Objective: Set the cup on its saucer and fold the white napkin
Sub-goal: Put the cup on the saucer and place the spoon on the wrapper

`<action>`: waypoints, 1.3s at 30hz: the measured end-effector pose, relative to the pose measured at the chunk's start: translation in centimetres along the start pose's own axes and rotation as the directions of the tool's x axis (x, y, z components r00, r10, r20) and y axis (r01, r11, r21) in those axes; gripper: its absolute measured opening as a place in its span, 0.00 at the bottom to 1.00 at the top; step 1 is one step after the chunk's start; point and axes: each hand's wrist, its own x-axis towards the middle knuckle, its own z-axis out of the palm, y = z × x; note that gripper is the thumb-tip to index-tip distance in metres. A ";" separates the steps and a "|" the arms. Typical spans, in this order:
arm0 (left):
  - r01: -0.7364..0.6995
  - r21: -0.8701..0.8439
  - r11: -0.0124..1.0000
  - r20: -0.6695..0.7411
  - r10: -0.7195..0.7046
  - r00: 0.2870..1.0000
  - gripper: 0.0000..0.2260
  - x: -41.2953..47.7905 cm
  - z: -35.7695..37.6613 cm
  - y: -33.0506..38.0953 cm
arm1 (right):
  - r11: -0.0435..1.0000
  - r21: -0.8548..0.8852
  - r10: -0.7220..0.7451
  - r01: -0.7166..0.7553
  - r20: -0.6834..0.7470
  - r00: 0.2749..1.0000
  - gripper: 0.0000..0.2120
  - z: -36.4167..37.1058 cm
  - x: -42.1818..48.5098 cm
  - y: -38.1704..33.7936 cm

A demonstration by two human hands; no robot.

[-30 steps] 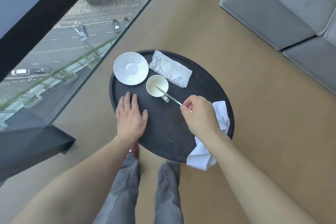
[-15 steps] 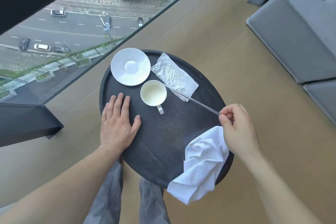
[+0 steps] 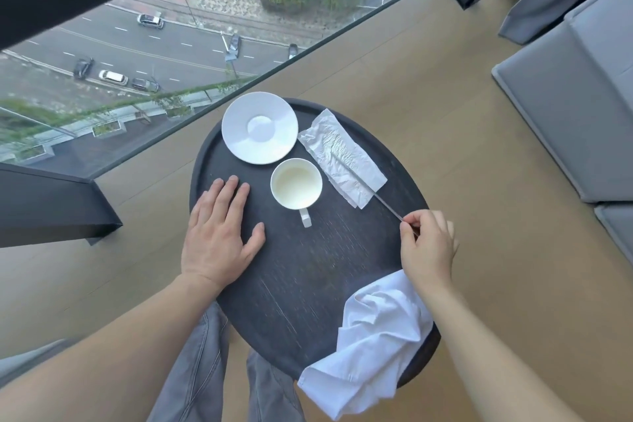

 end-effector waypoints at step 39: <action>-0.075 0.025 0.997 0.106 0.072 0.992 0.44 1.8 -0.7 -2.5 | 0.935 0.290 -0.141 0.205 -0.225 0.964 0.05 5.2 -4.1 -18.3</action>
